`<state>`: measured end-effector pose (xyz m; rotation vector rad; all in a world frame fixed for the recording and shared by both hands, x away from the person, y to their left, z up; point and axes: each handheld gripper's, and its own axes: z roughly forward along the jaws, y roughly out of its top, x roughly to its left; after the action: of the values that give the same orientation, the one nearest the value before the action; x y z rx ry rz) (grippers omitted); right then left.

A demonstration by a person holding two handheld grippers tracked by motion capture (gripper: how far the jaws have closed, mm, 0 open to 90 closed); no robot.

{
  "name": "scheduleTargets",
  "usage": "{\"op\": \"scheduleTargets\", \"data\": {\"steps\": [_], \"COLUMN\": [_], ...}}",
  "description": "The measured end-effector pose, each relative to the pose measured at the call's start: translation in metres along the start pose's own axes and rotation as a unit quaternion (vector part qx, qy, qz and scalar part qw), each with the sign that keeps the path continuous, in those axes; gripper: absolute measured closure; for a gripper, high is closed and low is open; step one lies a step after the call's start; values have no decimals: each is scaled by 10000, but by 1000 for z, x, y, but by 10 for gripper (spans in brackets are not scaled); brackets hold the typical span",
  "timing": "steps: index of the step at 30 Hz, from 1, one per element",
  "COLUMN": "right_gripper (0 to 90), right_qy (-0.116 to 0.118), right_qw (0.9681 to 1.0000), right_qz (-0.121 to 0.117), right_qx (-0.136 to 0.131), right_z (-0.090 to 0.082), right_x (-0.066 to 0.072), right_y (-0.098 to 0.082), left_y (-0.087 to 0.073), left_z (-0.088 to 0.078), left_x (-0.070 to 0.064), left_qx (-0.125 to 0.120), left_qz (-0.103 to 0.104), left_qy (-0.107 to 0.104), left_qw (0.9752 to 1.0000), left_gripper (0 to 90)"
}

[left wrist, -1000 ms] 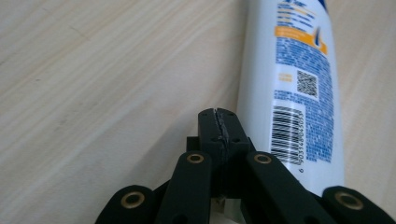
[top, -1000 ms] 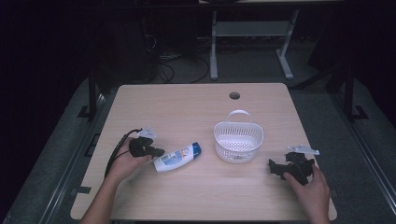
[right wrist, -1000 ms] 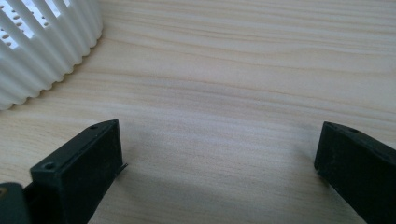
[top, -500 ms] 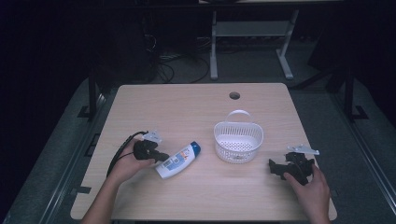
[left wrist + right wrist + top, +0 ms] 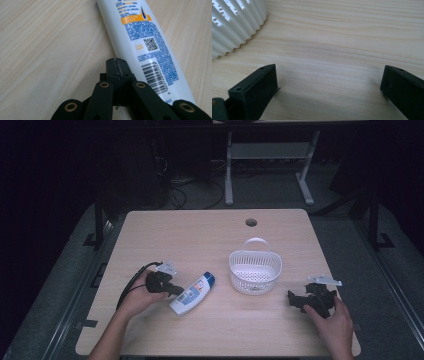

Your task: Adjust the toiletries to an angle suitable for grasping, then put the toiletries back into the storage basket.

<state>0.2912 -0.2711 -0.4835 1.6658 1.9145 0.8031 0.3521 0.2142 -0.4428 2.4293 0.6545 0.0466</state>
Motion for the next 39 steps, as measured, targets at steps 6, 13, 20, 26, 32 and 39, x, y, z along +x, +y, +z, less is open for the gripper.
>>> {"op": "scheduleTargets", "data": {"steps": [6, 13, 20, 26, 32, 39], "right_gripper": [4, 4, 4, 4, 4, 4], "right_qy": [0, 0, 0, 2, 2, 4], "right_qw": [10000, 10000, 10000, 10000, 10000, 10000], "right_qz": [0, -1, 1, 0, -1, -1], "right_qx": [1, 1, 1, 1, 1, 1], "right_z": [0, 0, 0, 0, 0, 0], "right_x": [0, 0, 0, 0, 0, 0], "right_y": [0, 0, 0, 0, 0, 0], "left_y": [0, 4, 13, 24, 38, 52], "left_z": [-7, -18, -24, -24, -24, -20], "left_x": [4, 7, 6, 0, -6, -12], "left_qx": [-98, -336, -496, -532, -614, -633], "left_qz": [-131, -452, -610, -579, -558, -466], "left_qy": [185, 410, 487, 535, 552, 548], "left_qw": [9997, 9976, 9957, 9955, 9950, 9954], "left_gripper": [865, 715, 514, 401, 344, 337]}}
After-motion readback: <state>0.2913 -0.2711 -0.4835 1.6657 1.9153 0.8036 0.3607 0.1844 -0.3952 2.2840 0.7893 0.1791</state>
